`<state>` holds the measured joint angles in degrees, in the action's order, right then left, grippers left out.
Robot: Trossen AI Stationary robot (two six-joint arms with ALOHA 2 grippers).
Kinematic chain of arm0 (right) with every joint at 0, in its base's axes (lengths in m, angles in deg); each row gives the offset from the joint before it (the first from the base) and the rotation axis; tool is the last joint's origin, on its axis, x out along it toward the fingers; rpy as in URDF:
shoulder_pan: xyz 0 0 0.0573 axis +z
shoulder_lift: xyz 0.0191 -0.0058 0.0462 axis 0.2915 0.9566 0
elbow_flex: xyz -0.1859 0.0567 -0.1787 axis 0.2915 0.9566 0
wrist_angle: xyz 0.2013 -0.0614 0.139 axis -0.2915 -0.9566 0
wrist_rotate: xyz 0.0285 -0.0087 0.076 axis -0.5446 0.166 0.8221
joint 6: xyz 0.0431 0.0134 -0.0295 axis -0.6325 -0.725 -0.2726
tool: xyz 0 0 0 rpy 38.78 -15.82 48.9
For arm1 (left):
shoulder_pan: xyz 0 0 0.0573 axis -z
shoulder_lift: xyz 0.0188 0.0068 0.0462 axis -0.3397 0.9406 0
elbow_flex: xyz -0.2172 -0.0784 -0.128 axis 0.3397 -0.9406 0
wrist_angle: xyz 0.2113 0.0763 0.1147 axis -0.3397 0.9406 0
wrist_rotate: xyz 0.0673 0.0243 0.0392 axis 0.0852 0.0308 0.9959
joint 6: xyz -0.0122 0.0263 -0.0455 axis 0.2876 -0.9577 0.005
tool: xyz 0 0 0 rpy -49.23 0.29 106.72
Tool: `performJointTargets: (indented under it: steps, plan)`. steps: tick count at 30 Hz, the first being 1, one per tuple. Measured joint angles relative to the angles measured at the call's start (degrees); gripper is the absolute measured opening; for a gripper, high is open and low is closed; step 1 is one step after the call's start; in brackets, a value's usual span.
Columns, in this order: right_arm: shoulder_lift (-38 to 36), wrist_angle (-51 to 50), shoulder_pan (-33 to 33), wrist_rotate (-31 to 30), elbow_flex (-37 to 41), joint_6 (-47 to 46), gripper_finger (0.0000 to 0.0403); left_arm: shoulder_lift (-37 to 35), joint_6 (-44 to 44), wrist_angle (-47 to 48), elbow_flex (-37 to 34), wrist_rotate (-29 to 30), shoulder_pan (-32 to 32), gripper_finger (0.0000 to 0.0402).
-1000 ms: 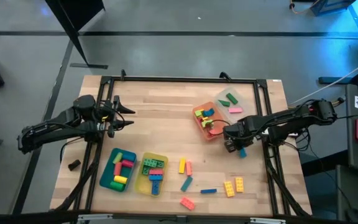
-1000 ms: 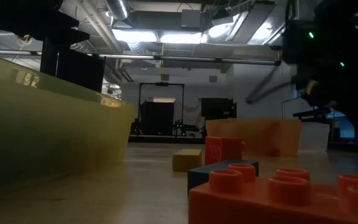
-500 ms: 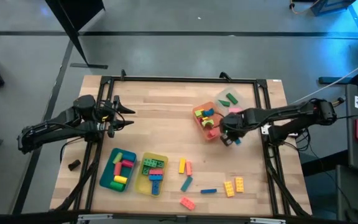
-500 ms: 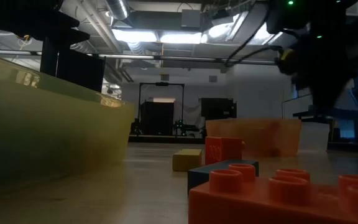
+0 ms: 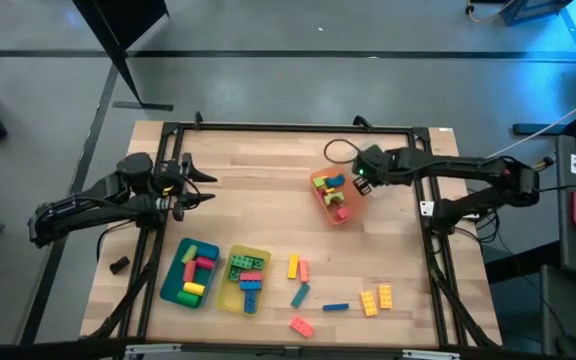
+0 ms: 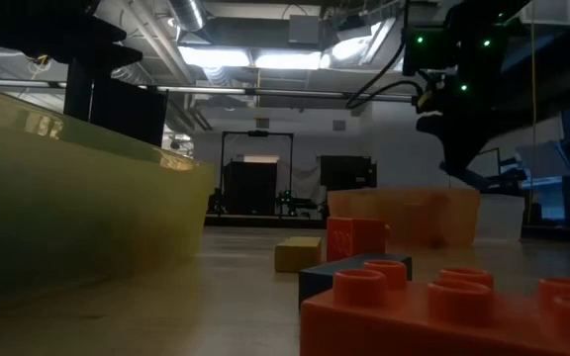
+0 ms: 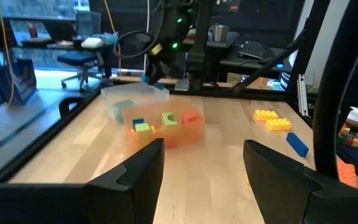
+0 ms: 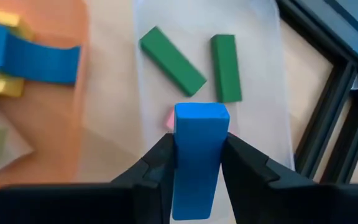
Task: Sort blocks by size
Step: Put the blue rectangle block into the transparent bin, then put the orange rectangle game piece into the yellow bin
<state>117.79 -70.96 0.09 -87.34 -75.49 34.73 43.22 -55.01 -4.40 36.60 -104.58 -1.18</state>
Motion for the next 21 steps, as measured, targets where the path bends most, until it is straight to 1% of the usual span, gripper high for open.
performJointTargets:
  steps: [4,9,14,16,21]
  plan:
    - [0.0,1.6,-3.5,0.0,0.0,3.5,0.0115,-2.6,-0.9,0.4,0.0,0.0,0.0,0.0205]
    - [0.0,2.4,-6.1,0.0,0.0,5.9,0.0142,-8.0,-2.0,2.2,0.0,0.1,0.0,0.0205]
    - [0.0,2.4,-6.2,0.0,0.0,6.1,0.0171,-12.3,0.9,5.1,0.0,0.4,0.0,0.0205]
    - [0.0,2.5,-6.1,0.0,0.0,6.1,0.0184,-13.1,2.0,6.4,0.0,0.4,0.0,0.0205]
    - [0.0,3.4,-6.1,0.2,0.0,6.1,0.021,-13.4,1.3,8.6,0.0,0.4,0.0,0.0205]
